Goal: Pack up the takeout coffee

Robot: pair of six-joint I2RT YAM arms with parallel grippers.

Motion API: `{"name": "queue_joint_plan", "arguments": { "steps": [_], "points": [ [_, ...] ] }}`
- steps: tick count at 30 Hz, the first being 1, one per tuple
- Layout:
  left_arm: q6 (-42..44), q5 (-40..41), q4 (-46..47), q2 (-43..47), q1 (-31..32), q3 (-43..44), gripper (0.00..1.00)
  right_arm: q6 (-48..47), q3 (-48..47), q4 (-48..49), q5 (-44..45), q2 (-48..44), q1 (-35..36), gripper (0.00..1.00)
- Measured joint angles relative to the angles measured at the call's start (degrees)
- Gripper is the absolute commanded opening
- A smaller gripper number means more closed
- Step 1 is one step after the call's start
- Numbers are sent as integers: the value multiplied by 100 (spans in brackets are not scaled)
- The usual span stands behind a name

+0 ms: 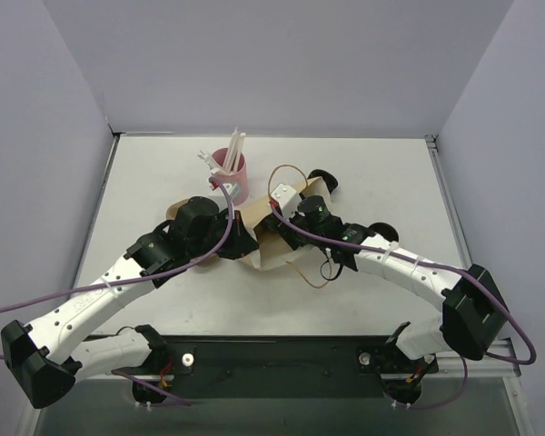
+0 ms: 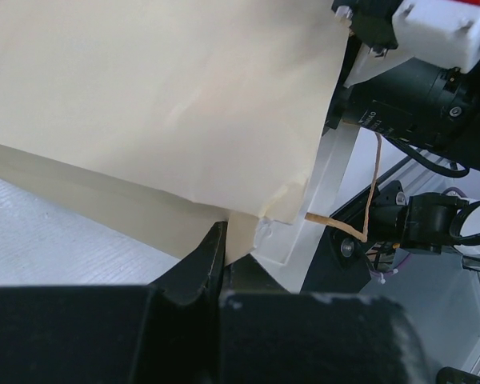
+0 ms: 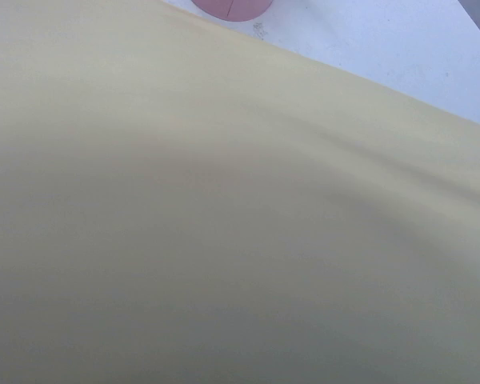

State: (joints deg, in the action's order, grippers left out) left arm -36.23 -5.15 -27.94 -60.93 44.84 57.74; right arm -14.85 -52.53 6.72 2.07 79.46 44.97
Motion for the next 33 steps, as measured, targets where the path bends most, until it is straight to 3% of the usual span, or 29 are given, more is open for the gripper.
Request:
{"name": "queue_joint_plan", "arguments": {
  "steps": [11, 20, 27, 33],
  "points": [
    [-160, 0, -2, -7, 0, -7, 0, 251, 0, 472, 76, 262, 0, 52],
    [-216, 26, 0, -7, -9, -7, 0, 348, -17, 859, 175, 496, 0, 28],
    [-214, 33, -2, -7, -24, -7, 0, 396, -20, 1025, 205, 573, 0, 2],
    [-214, 33, -4, -7, -26, -7, 0, 437, -20, 1069, 199, 573, 0, 0]
  ]
}}
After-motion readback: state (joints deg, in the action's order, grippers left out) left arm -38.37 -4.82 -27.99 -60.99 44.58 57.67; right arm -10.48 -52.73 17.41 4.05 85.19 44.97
